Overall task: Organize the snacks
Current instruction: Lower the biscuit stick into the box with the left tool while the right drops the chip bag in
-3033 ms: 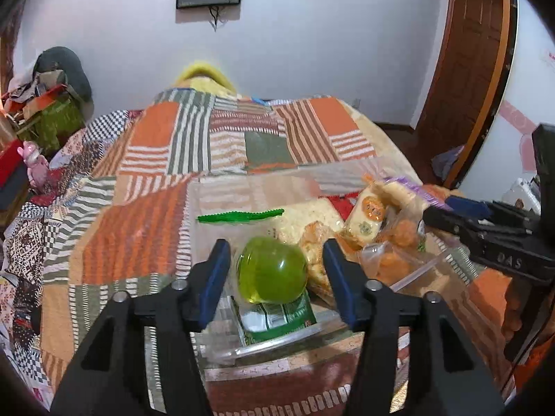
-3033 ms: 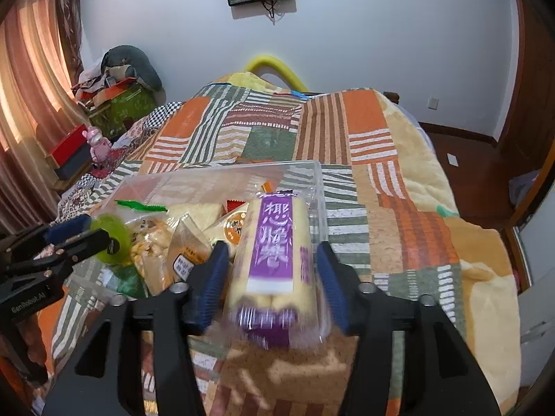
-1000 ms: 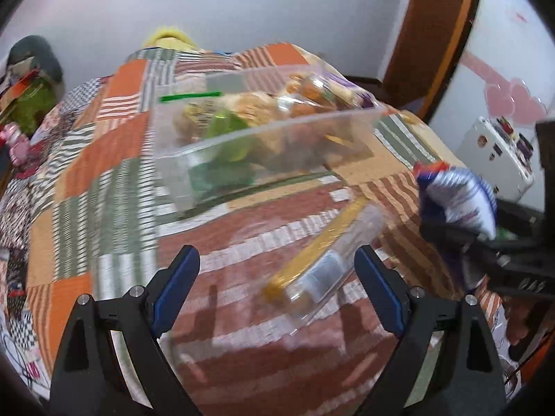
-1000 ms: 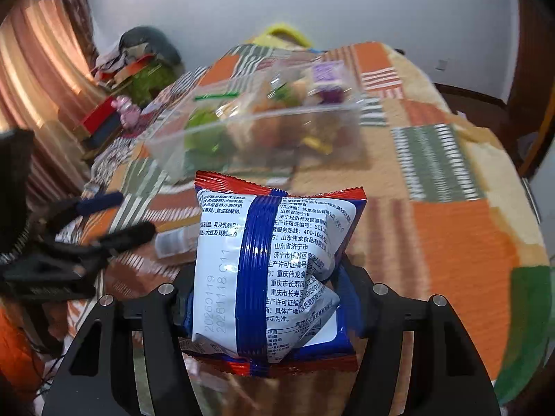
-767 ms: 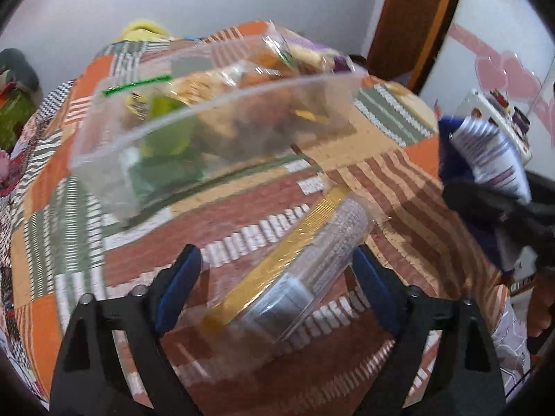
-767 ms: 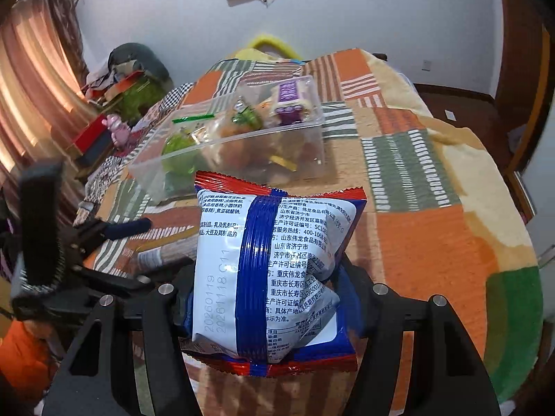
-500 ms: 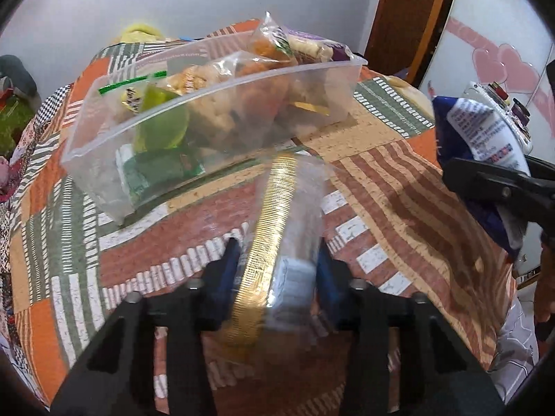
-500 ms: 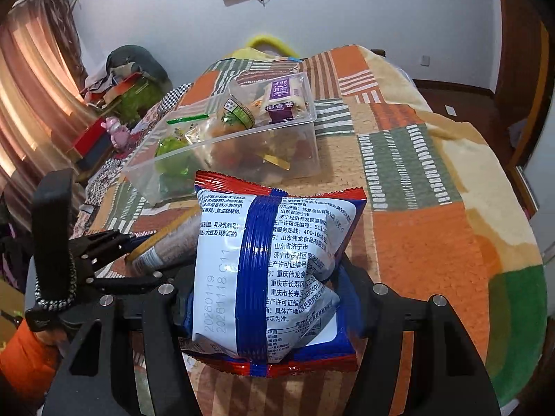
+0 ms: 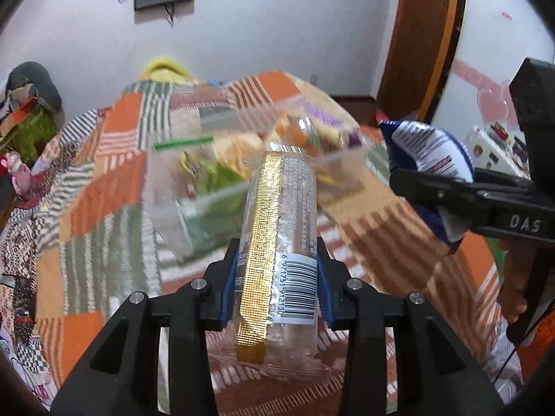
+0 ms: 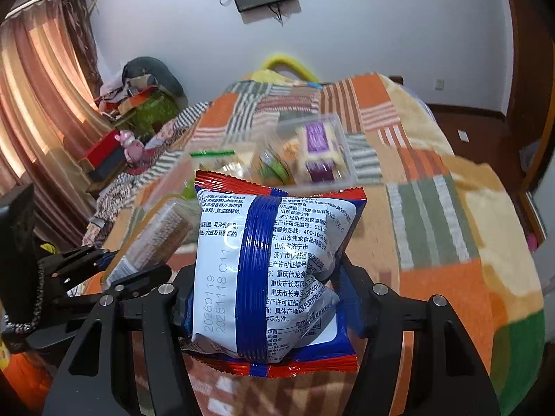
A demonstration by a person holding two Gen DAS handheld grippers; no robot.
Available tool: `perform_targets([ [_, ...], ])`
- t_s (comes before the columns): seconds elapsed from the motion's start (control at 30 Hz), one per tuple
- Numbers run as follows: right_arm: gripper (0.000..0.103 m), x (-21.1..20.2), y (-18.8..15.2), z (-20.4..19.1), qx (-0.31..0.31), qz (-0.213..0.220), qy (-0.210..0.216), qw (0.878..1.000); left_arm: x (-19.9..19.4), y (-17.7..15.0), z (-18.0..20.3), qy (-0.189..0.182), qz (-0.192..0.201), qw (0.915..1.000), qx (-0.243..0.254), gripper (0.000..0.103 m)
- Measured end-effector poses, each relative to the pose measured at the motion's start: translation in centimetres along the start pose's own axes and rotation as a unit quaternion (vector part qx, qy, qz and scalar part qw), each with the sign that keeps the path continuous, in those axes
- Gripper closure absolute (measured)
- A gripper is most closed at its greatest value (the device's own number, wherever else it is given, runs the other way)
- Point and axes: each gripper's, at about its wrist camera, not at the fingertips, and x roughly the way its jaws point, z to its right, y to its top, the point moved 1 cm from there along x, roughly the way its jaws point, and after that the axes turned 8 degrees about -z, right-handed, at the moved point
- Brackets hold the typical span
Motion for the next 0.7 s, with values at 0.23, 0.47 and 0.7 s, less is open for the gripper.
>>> perform_targets([
  [0.23, 0.043, 0.6, 3.4, -1.3, -0.017, 0.025, 0.003, 1.000, -0.8, 2.9, -2.3, 0.012, 0.034, 0.9991, -0.022, 0.064],
  [0.47, 0.043, 2.6, 5.9, -2.3, -0.025, 0.033, 0.005, 0.999, 0.1, 5.2, -4.9, 0.022, 0.049, 0.9976, -0.044, 0.064],
  [0.7, 0.043, 5.8, 8.2, -3.1, -0.036, 0.022, 0.003, 0.999, 3.3, 7.0, -7.6, 0.026, 0.040, 0.9966, -0.068, 0.064],
])
